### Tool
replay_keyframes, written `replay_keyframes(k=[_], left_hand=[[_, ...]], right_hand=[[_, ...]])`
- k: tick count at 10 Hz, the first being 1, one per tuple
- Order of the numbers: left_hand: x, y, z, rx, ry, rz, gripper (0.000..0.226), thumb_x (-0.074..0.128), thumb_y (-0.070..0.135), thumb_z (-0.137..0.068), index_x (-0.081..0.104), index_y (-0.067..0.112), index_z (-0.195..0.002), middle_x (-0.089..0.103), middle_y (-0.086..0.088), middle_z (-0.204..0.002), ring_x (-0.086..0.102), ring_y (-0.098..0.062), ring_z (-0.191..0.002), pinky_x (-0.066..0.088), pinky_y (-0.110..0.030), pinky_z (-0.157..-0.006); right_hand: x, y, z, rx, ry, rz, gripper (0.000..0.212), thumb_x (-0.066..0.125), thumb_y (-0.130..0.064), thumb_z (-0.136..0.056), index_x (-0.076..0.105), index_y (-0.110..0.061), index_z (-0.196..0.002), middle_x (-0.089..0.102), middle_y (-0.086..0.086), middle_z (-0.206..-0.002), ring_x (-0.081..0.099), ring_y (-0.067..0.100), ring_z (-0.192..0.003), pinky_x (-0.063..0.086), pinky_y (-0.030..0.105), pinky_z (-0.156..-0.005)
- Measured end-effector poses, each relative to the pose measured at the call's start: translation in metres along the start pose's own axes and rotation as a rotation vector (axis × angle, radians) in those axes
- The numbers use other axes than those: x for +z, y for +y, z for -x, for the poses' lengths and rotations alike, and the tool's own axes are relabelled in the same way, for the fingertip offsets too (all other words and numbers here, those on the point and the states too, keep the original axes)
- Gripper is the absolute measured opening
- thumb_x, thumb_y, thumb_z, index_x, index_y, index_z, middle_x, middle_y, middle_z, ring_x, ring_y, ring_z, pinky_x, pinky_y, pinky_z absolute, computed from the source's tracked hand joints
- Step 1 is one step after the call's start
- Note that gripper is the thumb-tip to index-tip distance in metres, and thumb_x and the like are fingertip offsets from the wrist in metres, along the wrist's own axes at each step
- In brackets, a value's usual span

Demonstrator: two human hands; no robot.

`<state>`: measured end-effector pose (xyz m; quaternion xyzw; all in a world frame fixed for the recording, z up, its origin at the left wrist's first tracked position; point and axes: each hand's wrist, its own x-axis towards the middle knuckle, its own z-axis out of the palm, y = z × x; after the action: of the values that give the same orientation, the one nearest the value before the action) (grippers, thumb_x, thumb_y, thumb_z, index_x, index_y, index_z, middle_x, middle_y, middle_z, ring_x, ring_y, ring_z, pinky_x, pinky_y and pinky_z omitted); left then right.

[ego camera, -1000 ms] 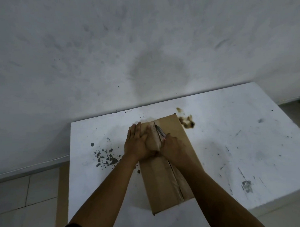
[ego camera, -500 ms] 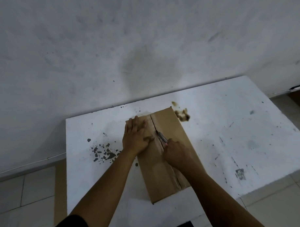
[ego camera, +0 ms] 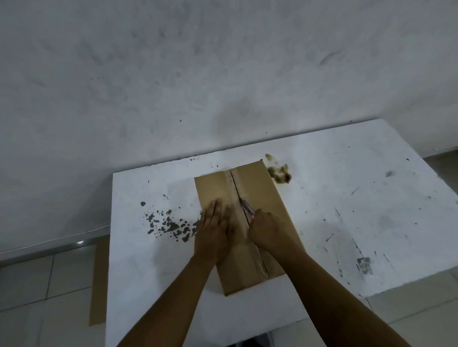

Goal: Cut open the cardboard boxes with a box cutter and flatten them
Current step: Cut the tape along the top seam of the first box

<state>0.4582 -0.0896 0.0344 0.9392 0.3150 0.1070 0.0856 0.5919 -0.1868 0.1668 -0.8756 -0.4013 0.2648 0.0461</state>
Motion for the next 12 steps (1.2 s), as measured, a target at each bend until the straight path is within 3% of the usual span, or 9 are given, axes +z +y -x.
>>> replay_keyframes(k=[2, 3, 6, 8, 10, 11, 12], left_hand=[[-0.002, 0.0, -0.005, -0.079, -0.121, -0.043, 0.063, 0.016, 0.052, -0.104, 0.031, 0.017, -0.155, 0.023, -0.011, -0.162, 0.016, -0.028, -0.151, 0.011, -0.043, -0.121], [0.0, 0.002, -0.005, -0.093, -0.102, -0.053, 0.064, 0.016, 0.052, -0.104, 0.033, 0.017, -0.154, 0.025, -0.012, -0.162, 0.018, -0.029, -0.151, 0.01, -0.042, -0.122], [-0.009, 0.008, -0.003, -0.107, -0.127, -0.042, 0.067, 0.012, 0.053, -0.101, 0.026, 0.019, -0.157, 0.017, -0.01, -0.164, 0.009, -0.026, -0.153, 0.006, -0.042, -0.123], [-0.009, 0.01, -0.002, -0.109, -0.092, -0.03, 0.065, 0.019, 0.051, -0.102, 0.036, 0.016, -0.153, 0.027, -0.013, -0.161, 0.02, -0.03, -0.151, 0.013, -0.044, -0.122], [-0.007, 0.009, -0.003, -0.11, -0.089, -0.037, 0.064, 0.018, 0.052, -0.102, 0.036, 0.017, -0.153, 0.027, -0.013, -0.161, 0.019, -0.029, -0.151, 0.01, -0.043, -0.121], [-0.008, 0.009, -0.003, -0.119, -0.103, -0.032, 0.068, 0.013, 0.055, -0.1, 0.032, 0.019, -0.154, 0.022, -0.011, -0.163, 0.014, -0.028, -0.152, 0.006, -0.041, -0.122], [-0.009, 0.01, -0.003, -0.131, -0.119, -0.03, 0.071, 0.007, 0.057, -0.098, 0.026, 0.021, -0.156, 0.016, -0.009, -0.165, 0.007, -0.025, -0.153, -0.001, -0.038, -0.122]], right_hand=[[0.01, 0.016, 0.027, 0.011, -0.043, -0.127, 0.017, 0.047, -0.017, -0.095, 0.06, -0.007, -0.1, 0.067, 0.007, -0.096, 0.065, 0.023, -0.081, 0.055, 0.032, -0.068], [0.013, 0.023, 0.043, 0.026, -0.098, -0.119, 0.012, 0.047, -0.016, -0.095, 0.057, -0.009, -0.097, 0.063, 0.006, -0.093, 0.061, 0.02, -0.079, 0.05, 0.03, -0.067], [0.015, 0.038, 0.083, 0.032, -0.138, -0.027, 0.025, 0.047, -0.018, -0.098, 0.059, -0.007, -0.117, 0.067, 0.011, -0.11, 0.065, 0.022, -0.089, 0.051, 0.031, -0.072], [0.013, 0.044, 0.113, -0.012, -0.166, 0.044, 0.041, 0.045, -0.011, -0.098, 0.048, -0.011, -0.139, 0.064, 0.012, -0.117, 0.066, 0.027, -0.103, 0.054, 0.036, -0.088], [0.014, 0.049, 0.131, 0.008, -0.18, 0.012, 0.039, 0.047, -0.011, -0.097, 0.052, -0.011, -0.135, 0.066, 0.009, -0.112, 0.066, 0.024, -0.101, 0.053, 0.034, -0.088], [0.019, 0.052, 0.138, 0.026, -0.182, 0.004, 0.02, 0.048, -0.012, -0.096, 0.06, -0.012, -0.112, 0.067, 0.007, -0.108, 0.067, 0.022, -0.097, 0.052, 0.031, -0.084], [0.024, 0.055, 0.142, 0.044, -0.165, 0.005, 0.017, 0.047, -0.014, -0.095, 0.06, -0.01, -0.105, 0.066, 0.006, -0.108, 0.067, 0.021, -0.099, 0.051, 0.03, -0.084]])
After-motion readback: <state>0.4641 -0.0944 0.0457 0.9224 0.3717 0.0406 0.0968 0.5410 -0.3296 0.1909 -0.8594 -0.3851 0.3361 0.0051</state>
